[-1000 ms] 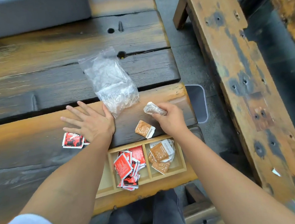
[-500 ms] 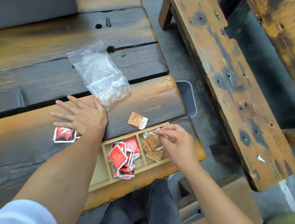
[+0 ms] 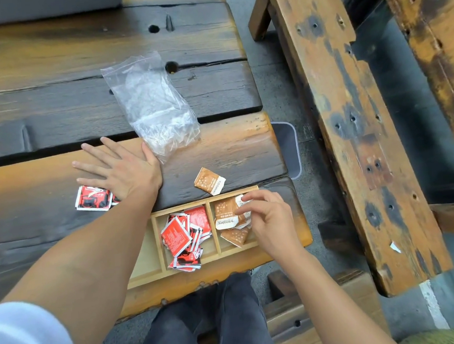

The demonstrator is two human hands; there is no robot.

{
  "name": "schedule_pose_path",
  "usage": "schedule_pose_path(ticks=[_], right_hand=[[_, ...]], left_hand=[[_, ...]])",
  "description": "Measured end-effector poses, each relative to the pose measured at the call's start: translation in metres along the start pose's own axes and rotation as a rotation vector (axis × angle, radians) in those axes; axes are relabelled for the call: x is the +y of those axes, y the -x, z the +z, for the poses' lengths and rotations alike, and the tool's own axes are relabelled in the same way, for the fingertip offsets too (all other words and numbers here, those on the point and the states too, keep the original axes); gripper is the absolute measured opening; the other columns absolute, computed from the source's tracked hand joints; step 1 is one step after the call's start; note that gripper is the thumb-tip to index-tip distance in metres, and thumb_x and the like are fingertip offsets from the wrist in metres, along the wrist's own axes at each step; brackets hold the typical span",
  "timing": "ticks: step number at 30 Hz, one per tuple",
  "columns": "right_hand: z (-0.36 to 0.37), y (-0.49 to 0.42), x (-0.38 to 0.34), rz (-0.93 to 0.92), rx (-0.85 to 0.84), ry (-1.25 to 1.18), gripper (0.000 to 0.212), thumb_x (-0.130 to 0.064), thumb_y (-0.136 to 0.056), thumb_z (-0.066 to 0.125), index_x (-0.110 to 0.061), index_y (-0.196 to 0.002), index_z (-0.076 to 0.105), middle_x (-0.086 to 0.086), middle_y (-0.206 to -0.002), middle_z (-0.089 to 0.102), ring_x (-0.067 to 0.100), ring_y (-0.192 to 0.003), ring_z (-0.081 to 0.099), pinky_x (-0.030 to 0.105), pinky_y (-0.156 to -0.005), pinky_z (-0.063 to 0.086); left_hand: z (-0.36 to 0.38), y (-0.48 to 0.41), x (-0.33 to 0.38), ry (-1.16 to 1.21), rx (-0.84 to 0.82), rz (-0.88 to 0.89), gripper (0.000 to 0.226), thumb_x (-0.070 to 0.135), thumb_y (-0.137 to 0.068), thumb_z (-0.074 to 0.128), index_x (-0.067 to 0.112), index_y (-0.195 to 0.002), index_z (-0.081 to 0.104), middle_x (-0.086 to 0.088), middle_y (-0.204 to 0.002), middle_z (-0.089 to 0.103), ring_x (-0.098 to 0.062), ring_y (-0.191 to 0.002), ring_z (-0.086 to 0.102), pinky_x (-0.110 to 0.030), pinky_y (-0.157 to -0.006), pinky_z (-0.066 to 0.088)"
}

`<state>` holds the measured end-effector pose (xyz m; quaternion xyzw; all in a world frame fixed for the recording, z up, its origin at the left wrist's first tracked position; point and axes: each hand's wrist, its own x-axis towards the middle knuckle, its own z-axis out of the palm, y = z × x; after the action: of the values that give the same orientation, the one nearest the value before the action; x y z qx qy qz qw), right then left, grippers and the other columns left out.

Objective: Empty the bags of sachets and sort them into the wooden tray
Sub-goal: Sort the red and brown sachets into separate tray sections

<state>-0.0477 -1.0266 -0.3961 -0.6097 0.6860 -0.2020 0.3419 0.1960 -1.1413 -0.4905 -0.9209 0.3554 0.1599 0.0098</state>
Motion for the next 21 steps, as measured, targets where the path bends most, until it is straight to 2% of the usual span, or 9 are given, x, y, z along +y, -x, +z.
schedule_pose_path(ticks=[5, 9, 12, 16, 21], right_hand=[[0.007, -0.021, -0.011, -0.018, -0.017, 0.005, 0.031, 0.001, -0.084, 0.057, -0.022, -0.085, 0.077, -0.007, -0.097, 0.066, 0.017, -0.102, 0.058, 0.032, -0.088, 0.049], [0.021, -0.047, -0.025, -0.014, -0.107, 0.084, 0.018, -0.02, -0.092, 0.061, -0.023, -0.106, 0.071, -0.009, -0.104, 0.065, 0.013, -0.104, 0.055, 0.028, -0.085, 0.046], [0.033, -0.064, -0.033, 0.01, -0.143, 0.213, 0.023, -0.03, -0.094, 0.06, -0.024, -0.115, 0.066, -0.009, -0.106, 0.064, 0.013, -0.103, 0.052, 0.03, -0.084, 0.046], [0.043, -0.083, -0.039, 0.07, -0.187, 0.285, 0.03, -0.032, -0.091, 0.065, -0.024, -0.119, 0.063, -0.006, -0.115, 0.063, 0.017, -0.113, 0.048, 0.037, -0.09, 0.048], [0.054, -0.097, -0.042, 0.136, -0.272, 0.366, 0.044, -0.038, -0.082, 0.075, -0.026, -0.12, 0.057, -0.001, -0.12, 0.05, 0.022, -0.117, 0.042, 0.041, -0.091, 0.047]], left_hand=[[0.0, 0.0, -0.001, 0.008, -0.003, -0.001, 0.085, 0.064, -0.09, 0.018, 0.013, -0.158, 0.016, -0.024, -0.164, 0.001, -0.059, -0.144, -0.002, -0.076, -0.11, 0.002], [0.0, -0.001, 0.0, 0.003, -0.012, -0.001, 0.084, 0.063, -0.09, 0.019, 0.013, -0.158, 0.015, -0.023, -0.164, 0.001, -0.059, -0.144, -0.002, -0.076, -0.11, 0.002], [0.002, -0.002, 0.0, -0.003, -0.003, -0.003, 0.084, 0.063, -0.091, 0.019, 0.013, -0.158, 0.014, -0.023, -0.164, 0.001, -0.059, -0.144, -0.002, -0.076, -0.111, 0.002], [0.003, -0.002, -0.001, -0.01, 0.012, 0.0, 0.084, 0.063, -0.091, 0.018, 0.013, -0.158, 0.014, -0.024, -0.164, -0.001, -0.059, -0.144, -0.003, -0.075, -0.112, 0.002], [0.003, -0.004, 0.0, -0.028, 0.0, -0.007, 0.085, 0.064, -0.091, 0.017, 0.013, -0.158, 0.013, -0.023, -0.164, -0.001, -0.059, -0.145, -0.003, -0.074, -0.112, 0.003]])
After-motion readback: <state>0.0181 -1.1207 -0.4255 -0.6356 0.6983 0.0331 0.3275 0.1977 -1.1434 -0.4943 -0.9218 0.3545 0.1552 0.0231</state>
